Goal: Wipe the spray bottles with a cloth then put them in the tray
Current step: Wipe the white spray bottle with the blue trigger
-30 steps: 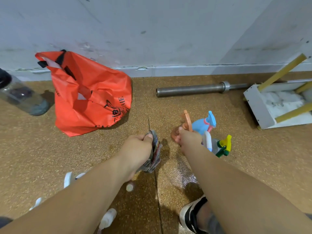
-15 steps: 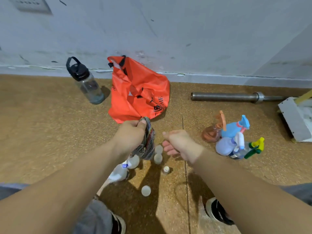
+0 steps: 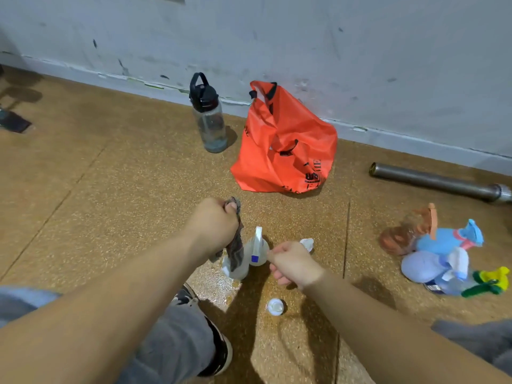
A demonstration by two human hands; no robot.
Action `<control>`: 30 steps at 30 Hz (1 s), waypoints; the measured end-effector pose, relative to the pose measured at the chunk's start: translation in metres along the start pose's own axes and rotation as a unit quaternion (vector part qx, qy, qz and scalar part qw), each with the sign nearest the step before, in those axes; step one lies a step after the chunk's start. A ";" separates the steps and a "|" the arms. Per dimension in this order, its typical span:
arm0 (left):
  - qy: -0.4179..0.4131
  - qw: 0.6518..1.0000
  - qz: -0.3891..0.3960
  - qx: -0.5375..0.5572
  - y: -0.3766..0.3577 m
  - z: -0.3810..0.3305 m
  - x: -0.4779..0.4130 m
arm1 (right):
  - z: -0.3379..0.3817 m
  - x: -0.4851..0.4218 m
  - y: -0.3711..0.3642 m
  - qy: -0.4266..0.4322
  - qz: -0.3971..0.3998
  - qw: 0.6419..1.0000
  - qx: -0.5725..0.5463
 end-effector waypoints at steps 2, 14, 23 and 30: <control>-0.005 1.000 -0.009 -0.024 0.002 -0.003 -0.003 | 0.004 -0.005 -0.010 -0.012 0.001 1.000 -0.014; 0.006 0.999 -0.010 -0.034 -0.011 -0.014 -0.015 | 0.023 -0.031 -0.002 0.041 -0.072 0.996 -0.039; -0.075 0.996 -0.019 0.049 0.000 -0.056 -0.002 | 0.061 0.029 0.076 0.157 -0.079 0.984 0.025; -0.212 0.972 -0.080 0.070 0.026 -0.110 0.025 | 0.146 0.152 0.130 0.291 -0.095 0.936 0.173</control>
Point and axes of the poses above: each hand's wrist, its own x-axis away from the middle knuckle, its own y-axis out of the back of the hand, z = x × y, the point moved 8 cm from there along -x, towards the middle knuckle, and after that the axes turned 4 degrees about -y, right-handed, at the moved point
